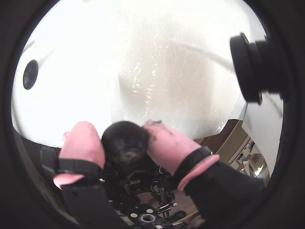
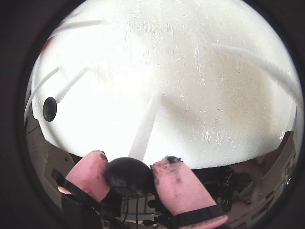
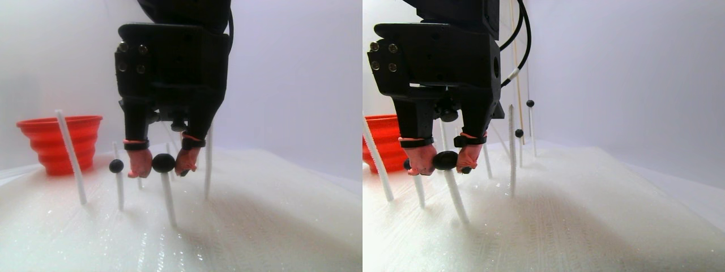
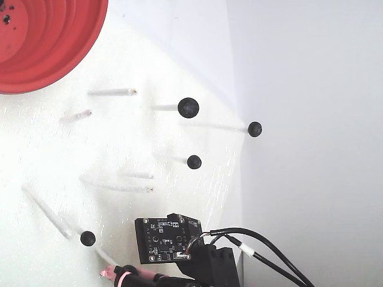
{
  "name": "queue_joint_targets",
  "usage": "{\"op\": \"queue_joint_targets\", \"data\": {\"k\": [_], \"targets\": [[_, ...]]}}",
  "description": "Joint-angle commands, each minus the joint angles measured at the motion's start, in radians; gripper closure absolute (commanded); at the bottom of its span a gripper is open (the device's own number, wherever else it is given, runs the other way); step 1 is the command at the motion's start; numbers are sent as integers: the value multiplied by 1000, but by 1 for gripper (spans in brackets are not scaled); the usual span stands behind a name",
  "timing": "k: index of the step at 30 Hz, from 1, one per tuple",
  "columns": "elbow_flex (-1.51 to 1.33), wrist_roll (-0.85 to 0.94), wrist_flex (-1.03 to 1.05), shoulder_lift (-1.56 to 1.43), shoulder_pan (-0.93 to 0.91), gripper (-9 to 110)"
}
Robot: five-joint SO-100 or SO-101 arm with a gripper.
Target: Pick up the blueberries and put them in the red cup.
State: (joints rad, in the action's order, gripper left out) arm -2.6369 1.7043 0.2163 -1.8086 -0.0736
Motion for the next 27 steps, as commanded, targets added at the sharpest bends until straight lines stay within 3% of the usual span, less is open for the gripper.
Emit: {"op": "queue_joint_targets", "data": {"k": [1,27], "targets": [[31,-9,-9,-8,9,85],[-20,29,58,-173,0,88]]}}
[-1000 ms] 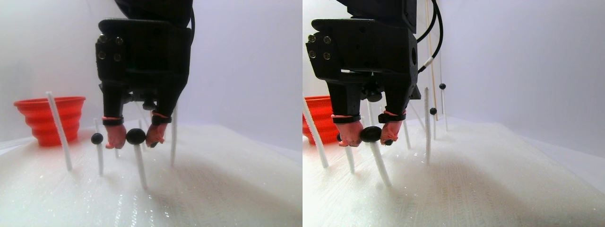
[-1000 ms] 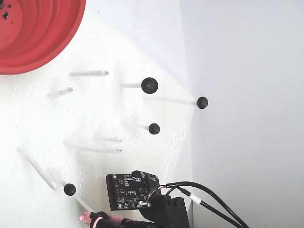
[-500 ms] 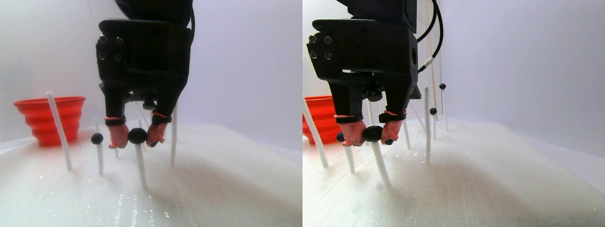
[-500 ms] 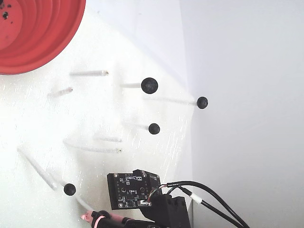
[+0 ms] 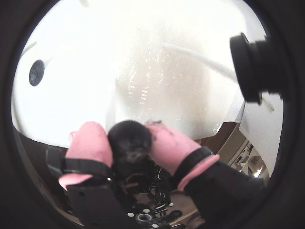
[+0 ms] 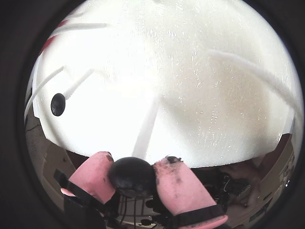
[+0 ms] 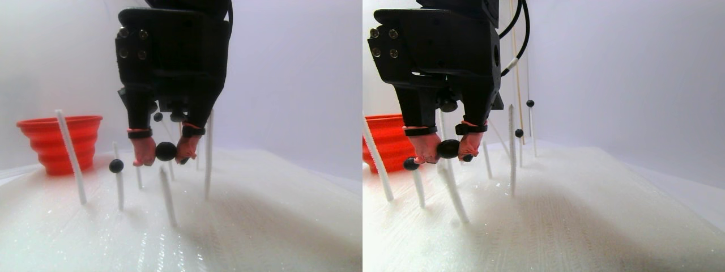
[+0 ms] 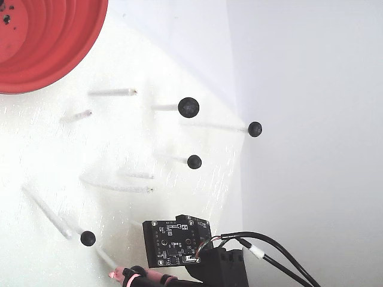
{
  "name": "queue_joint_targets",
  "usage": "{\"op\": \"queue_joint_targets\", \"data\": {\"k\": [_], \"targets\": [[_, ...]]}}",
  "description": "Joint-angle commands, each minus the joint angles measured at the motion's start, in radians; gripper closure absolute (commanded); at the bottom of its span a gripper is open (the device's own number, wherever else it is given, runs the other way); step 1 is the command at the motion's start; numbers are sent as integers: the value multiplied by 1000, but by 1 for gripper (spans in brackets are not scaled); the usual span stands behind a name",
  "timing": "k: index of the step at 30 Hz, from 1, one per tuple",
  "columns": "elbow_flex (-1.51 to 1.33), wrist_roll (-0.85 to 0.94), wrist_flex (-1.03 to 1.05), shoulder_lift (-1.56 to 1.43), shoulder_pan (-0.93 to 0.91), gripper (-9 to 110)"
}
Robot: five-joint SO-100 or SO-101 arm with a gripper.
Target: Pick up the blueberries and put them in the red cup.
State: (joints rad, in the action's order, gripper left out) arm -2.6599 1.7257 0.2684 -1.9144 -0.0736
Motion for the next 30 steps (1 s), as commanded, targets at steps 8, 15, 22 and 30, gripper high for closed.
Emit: {"op": "queue_joint_targets", "data": {"k": [8,15,22,30], "targets": [[-11,15,71,-161,12,88],[-2,15,118,-239,43,88],[21,14,137,-273,86,87],[83,15,161,-304,140,87]]}}
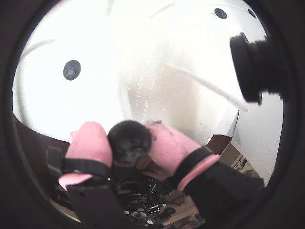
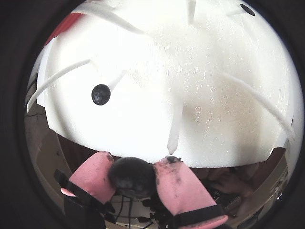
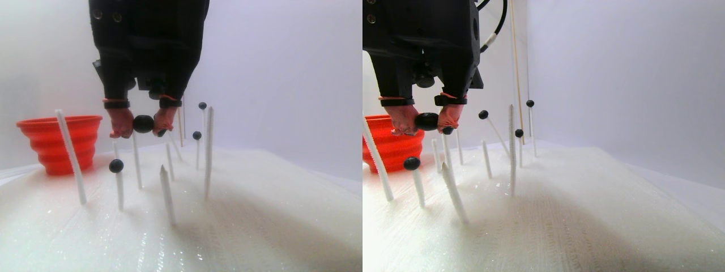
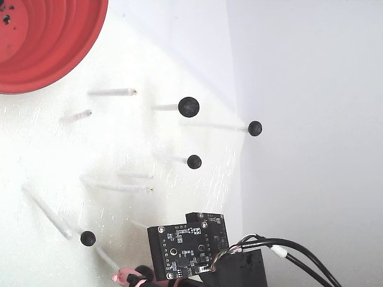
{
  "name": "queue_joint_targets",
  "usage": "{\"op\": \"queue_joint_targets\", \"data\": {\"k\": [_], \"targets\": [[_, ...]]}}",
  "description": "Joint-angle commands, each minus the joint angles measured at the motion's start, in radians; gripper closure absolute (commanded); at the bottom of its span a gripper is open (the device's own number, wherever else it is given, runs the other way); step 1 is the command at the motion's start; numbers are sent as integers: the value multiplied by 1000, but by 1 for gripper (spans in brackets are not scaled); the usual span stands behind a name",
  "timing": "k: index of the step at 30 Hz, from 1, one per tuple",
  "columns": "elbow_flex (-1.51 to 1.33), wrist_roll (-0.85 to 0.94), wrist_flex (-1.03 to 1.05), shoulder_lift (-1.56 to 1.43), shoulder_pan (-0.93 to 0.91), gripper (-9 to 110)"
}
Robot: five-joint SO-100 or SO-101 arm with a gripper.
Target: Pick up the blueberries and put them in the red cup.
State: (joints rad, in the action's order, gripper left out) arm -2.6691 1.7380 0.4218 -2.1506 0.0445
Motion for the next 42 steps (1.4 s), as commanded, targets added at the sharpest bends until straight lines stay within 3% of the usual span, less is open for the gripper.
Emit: {"op": "queue_joint_targets", "data": {"k": [1,17,42], "targets": [[98,3,8,-69,28,87],[221,20,0,-61,155,87],[353,46,-235,140,308,87]]}}
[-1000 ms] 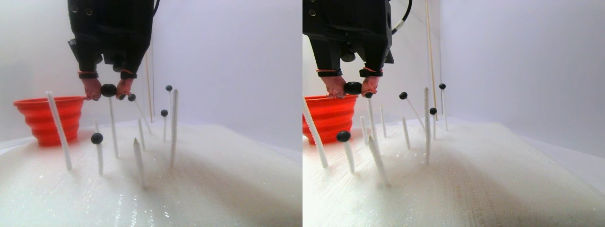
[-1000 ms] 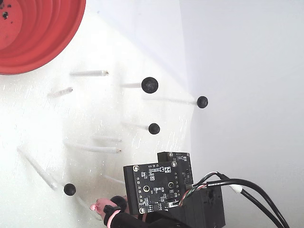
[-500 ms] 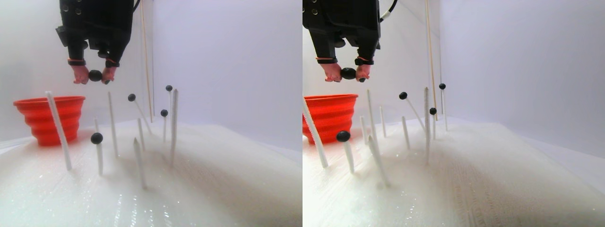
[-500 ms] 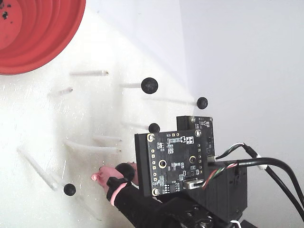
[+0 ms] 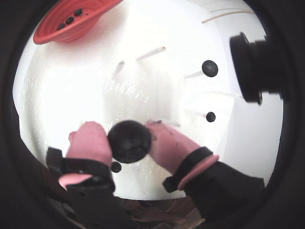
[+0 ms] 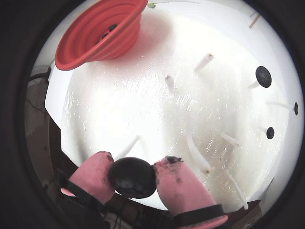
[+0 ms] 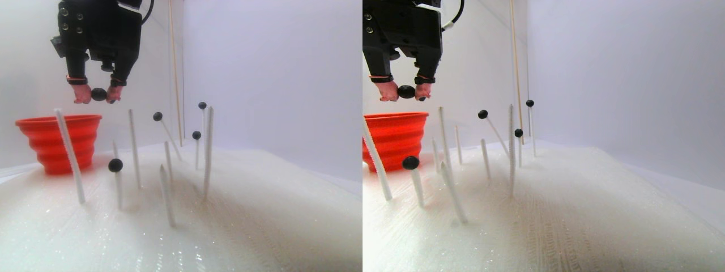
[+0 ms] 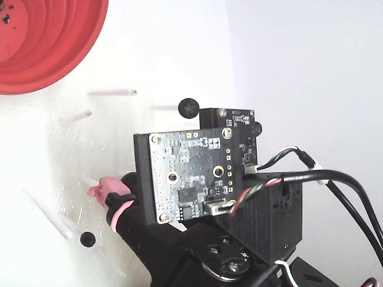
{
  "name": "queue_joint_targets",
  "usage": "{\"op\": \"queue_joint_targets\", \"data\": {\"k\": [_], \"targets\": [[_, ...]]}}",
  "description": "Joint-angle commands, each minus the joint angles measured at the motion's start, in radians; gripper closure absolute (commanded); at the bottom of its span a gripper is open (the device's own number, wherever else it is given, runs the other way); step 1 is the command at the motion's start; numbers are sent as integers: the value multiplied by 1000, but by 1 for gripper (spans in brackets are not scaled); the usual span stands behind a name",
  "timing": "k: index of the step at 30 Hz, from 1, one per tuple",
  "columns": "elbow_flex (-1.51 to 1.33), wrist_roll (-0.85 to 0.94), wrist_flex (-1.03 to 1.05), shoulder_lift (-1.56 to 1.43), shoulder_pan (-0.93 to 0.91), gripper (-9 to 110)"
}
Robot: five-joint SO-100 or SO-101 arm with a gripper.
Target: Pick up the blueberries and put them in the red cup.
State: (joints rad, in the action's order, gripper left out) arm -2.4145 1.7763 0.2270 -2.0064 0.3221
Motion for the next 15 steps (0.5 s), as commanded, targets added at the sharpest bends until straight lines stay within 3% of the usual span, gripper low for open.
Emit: {"op": "queue_joint_targets", "data": {"k": [1,15], "targets": [[109,6,-48,5,38,87],[213,17,-164,155,100,87]]}}
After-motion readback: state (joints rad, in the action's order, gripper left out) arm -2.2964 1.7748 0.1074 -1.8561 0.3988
